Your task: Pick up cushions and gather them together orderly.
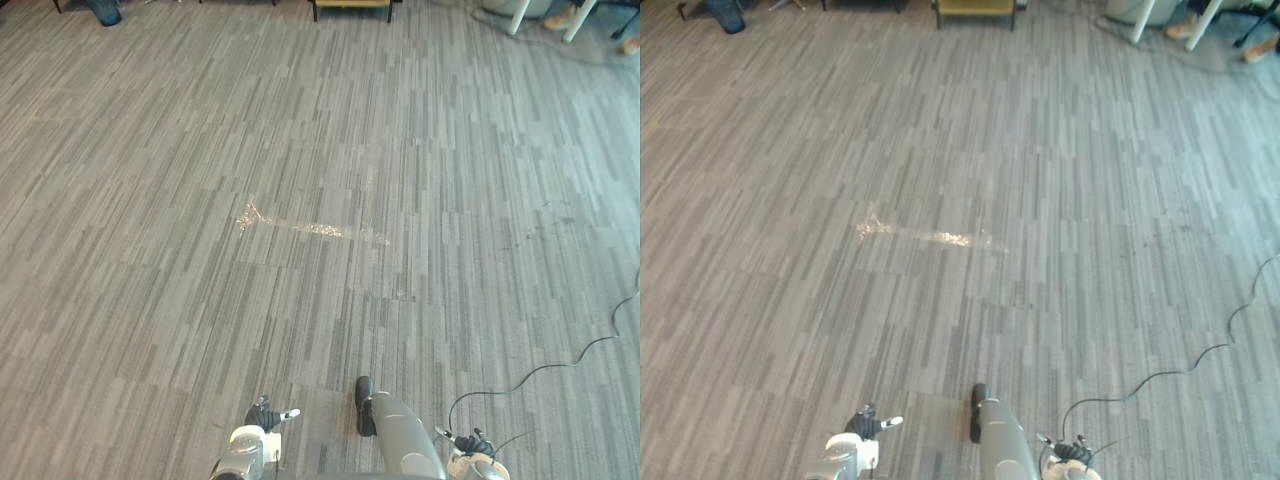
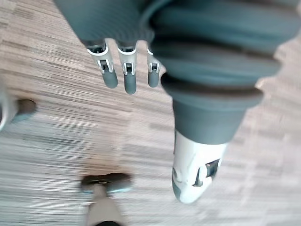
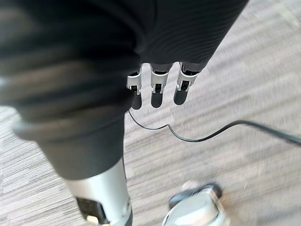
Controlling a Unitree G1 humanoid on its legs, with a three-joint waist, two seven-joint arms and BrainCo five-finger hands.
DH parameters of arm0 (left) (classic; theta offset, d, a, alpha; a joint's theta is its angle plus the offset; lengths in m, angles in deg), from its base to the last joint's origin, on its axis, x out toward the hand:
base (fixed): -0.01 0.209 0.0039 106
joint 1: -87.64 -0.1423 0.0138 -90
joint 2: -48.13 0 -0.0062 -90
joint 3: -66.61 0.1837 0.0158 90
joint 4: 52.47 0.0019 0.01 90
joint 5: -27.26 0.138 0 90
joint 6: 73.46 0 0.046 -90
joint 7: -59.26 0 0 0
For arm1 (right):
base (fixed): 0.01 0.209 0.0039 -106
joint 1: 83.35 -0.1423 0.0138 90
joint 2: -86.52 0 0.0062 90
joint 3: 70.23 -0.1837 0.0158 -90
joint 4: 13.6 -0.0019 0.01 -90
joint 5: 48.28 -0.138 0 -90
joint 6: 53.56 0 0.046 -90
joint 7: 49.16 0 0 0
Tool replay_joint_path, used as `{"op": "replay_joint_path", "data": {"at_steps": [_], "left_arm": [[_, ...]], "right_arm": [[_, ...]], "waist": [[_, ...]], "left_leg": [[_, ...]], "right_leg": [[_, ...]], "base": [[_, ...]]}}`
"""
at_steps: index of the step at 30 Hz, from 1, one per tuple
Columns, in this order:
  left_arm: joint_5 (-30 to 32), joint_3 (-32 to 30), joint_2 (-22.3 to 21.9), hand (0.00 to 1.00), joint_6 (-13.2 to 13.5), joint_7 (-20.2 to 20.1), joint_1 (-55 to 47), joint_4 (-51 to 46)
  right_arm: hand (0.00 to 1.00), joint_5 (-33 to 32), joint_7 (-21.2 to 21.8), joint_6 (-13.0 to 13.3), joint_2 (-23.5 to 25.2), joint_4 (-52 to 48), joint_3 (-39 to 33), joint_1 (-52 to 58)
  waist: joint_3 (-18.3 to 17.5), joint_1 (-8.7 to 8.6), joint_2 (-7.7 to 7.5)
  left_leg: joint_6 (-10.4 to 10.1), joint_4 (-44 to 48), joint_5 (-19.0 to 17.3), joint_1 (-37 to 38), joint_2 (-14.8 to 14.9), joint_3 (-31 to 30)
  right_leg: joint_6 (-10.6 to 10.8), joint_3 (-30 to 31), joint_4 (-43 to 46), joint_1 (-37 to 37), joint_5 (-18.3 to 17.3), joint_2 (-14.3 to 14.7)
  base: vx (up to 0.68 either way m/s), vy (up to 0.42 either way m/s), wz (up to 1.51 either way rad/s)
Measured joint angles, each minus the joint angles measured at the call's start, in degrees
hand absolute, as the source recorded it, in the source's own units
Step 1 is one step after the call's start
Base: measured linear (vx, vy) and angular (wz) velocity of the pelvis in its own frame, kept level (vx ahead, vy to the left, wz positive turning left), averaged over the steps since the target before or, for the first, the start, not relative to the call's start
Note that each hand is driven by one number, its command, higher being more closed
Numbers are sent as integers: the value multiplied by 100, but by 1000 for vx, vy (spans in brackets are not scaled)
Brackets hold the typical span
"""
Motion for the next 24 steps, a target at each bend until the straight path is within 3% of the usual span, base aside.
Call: {"op": "replay_joint_path", "data": {"at_steps": [2,3,6,7,9,10,11,12,13,14,15,16,17,18,19,20,21,22,23,24], "left_arm": [[1,-172,-17,0,2,8,-96,-235],[1,-198,-22,0,2,12,-136,-378],[2,-142,-21,0,5,17,-134,-595],[4,-104,-20,0,5,18,-135,-638],[6,32,-11,0,19,16,-131,-677],[9,89,-7,0,34,14,-124,-668],[10,174,-4,0,63,16,-126,-630],[11,304,8,0,104,14,-125,-548],[19,314,10,0,115,4,-135,-491],[31,349,31,0,114,4,-148,-396],[64,368,80,0,103,-3,-142,-260],[77,484,93,0,106,-8,-117,-190],[80,605,133,0,106,-15,-109,-179],[111,712,176,0,84,-21,-90,-151],[116,735,201,0,57,-19,-88,-103],[123,779,215,0,-11,-3,-102,-9],[121,827,203,0,-12,15,-106,58],[121,859,199,0,-10,20,-77,57],[119,864,222,0,-10,24,-84,60],[119,865,258,0,-9,30,-80,63]], "right_arm": [[0,-12,7,20,100,-180,81,40],[0,-80,4,31,127,-276,121,65],[0,-175,-9,33,138,-303,195,113],[0,-174,-8,17,153,-330,226,103],[0,-171,-6,12,160,-439,236,113],[0,-165,-8,16,193,-392,141,39],[0,-163,-14,17,129,-316,97,14],[0,-156,-15,8,63,-147,72,16],[0,-148,-11,7,66,-114,69,60],[0,-145,-2,8,104,-85,69,105],[0,-140,10,15,124,9,35,156],[0,-119,12,5,140,95,-73,176],[0,-94,7,-4,183,130,-111,179],[0,-81,4,-3,238,130,-91,178],[0,-45,20,-4,251,129,-70,169],[0,49,40,-1,237,75,87,151],[0,52,56,13,205,-8,183,138],[0,61,52,38,163,-47,193,108],[0,64,52,72,95,-36,252,23],[0,63,50,74,94,-28,252,-37]], "waist": [[52,32,-77],[92,75,-151],[64,227,-141],[58,258,-138],[37,290,-167],[37,313,-174],[7,324,-124],[-65,335,-87],[-156,367,-181],[-355,360,-269],[-535,276,-468],[-524,274,-556],[-486,273,-612],[-471,250,-684],[-472,234,-698],[-420,202,-629],[-343,212,-484],[-309,203,-401],[-285,211,-251],[-279,205,-246]], "left_leg": [[47,1282,-63,-549,279,69],[231,1654,-174,-877,402,237],[481,1069,-431,-1600,414,786],[496,615,-522,-1754,316,906],[427,-897,-522,-1947,-156,939],[329,-2196,-279,-1954,-503,925],[239,-2676,-120,-1978,-641,830],[369,-2979,78,-2080,-763,658],[689,-2922,466,-2036,-955,454],[1025,-2915,570,-2031,-1196,310],[1114,-2910,424,-1925,-1392,349],[1067,-2906,270,-1738,-1500,336],[1073,-2946,86,-1488,-1561,312],[1059,-3027,-56,-1206,-1615,280],[1056,-3064,-99,-1053,-1630,267],[1066,-3228,-155,-513,-1627,233],[1066,-3477,-155,-44,-1554,223],[1066,-3654,-155,244,-1487,253],[1067,-3853,-156,557,-1373,315],[1065,-3918,-157,674,-1304,322]], "right_leg": [[-90,-2,-297,669,-181,56],[-109,4,-430,1053,-374,64],[-32,55,-616,1587,-739,50],[-17,81,-687,1701,-800,37],[50,147,-784,1910,-904,-75],[160,259,-936,2089,-969,-152],[247,354,-1113,2209,-1001,-133],[419,466,-1366,2491,-1067,-132],[531,658,-1361,2677,-1127,-218],[582,796,-1212,2629,-1156,-403],[691,950,-714,2436,-1113,-612],[985,1075,65,2189,-955,-673],[1622,1213,1203,1795,-574,-697],[2059,1323,2329,1337,-231,-724],[2014,1321,2788,1149,-247,-738],[1731,1118,3489,758,-395,-791],[1357,855,3487,598,-586,-790],[1123,648,3350,447,-707,-787],[907,301,2918,98,-842,-763],[863,147,2446,-165,-863,-732]], "base": [[326,-151,-7],[377,-132,-2],[305,-47,-1],[419,39,-9],[448,78,-21],[502,127,-43],[622,202,-63],[568,214,-66],[660,241,-61],[722,217,-26],[839,251,4],[667,204,20],[630,192,16],[477,120,12],[669,124,8],[532,76,-1],[514,69,-6],[385,25,-14],[446,-17,-5],[519,-92,9]]}}
